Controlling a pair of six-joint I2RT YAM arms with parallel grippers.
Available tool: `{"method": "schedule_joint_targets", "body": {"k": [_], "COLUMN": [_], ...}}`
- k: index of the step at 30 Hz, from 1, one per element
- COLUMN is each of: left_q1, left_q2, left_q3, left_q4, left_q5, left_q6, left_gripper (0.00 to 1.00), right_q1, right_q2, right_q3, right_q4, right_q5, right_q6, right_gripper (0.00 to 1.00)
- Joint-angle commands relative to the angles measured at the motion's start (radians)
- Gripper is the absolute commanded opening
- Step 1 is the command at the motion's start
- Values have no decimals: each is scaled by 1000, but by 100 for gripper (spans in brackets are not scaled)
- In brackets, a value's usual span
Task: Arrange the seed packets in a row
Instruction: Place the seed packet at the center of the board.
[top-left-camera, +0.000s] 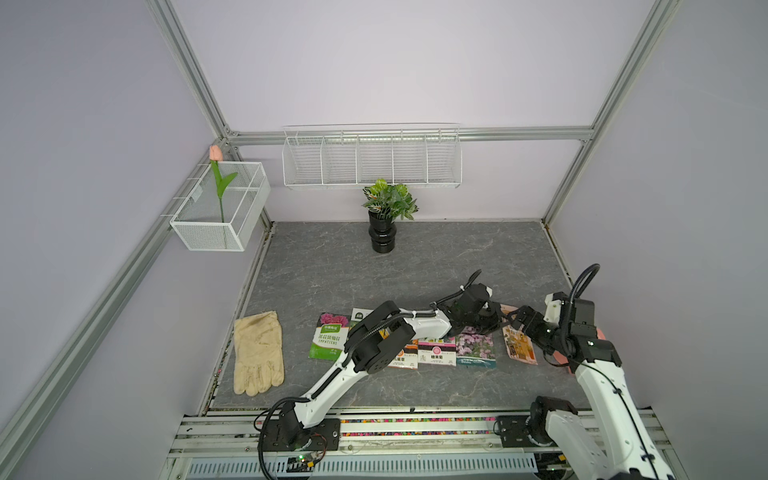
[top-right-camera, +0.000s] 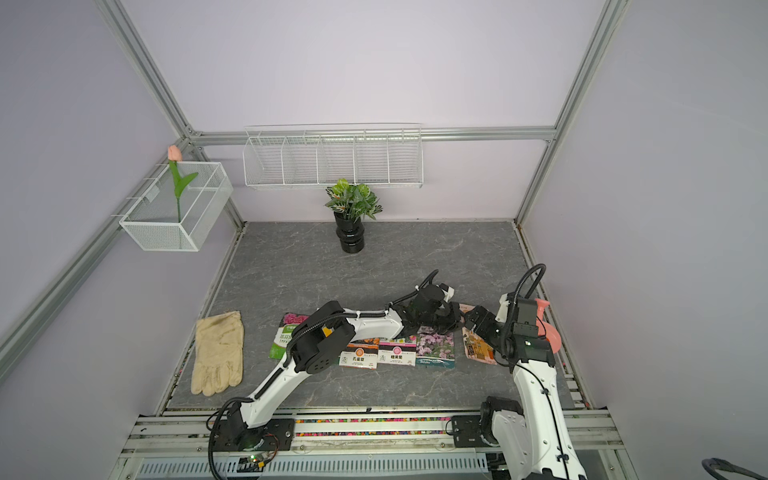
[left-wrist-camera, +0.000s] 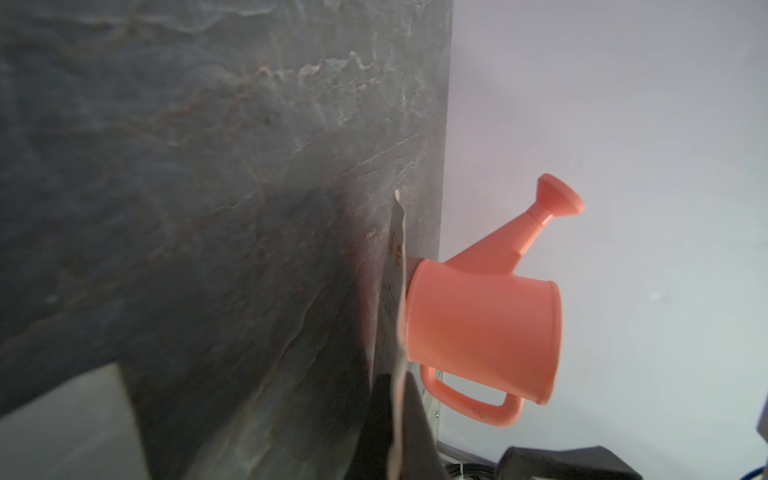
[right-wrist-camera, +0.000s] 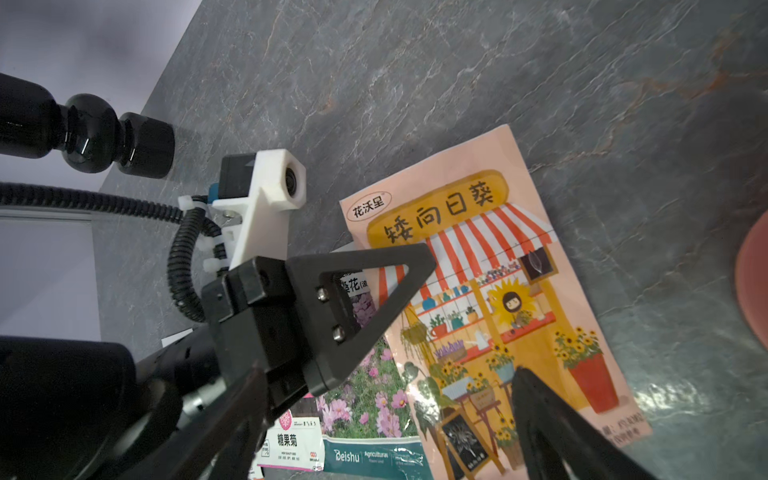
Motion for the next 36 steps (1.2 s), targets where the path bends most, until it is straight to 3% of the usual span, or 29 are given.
{"method": "schedule_joint_targets", "body": {"k": [1,2,11,19,24,32,36], "left_q1": [2,2,2,1,1,16,36], "left_q2": [24,23,12,-28,-99,-178,-179], "left_q3": [30,30,41,41,49,54,122], "left_q4": [-70,-74,-96,-110,-265,-445,-563], "left_q5": [-34,-32,-27,-18,-67,-134,-159], "left_q6": [11,11,33,76,156,241,313], "left_gripper": [0,0,48,60,67,82,93], "right_q1": [-6,-7,-14,-22,-32,-44,-44], "right_q2": [7,6,31,42,37,-5,-30], "right_q3": [-40,-43,-86,-99,-99,-93,-51], "right_q4": [58,59,112,139,150,284,292], "right_q5": [-43,-39,-35,-31,-35,-180,-213], "right_q6": [42,46,79,92,109,203,213], "right_gripper": [94,94,94,94,94,94,96]}}
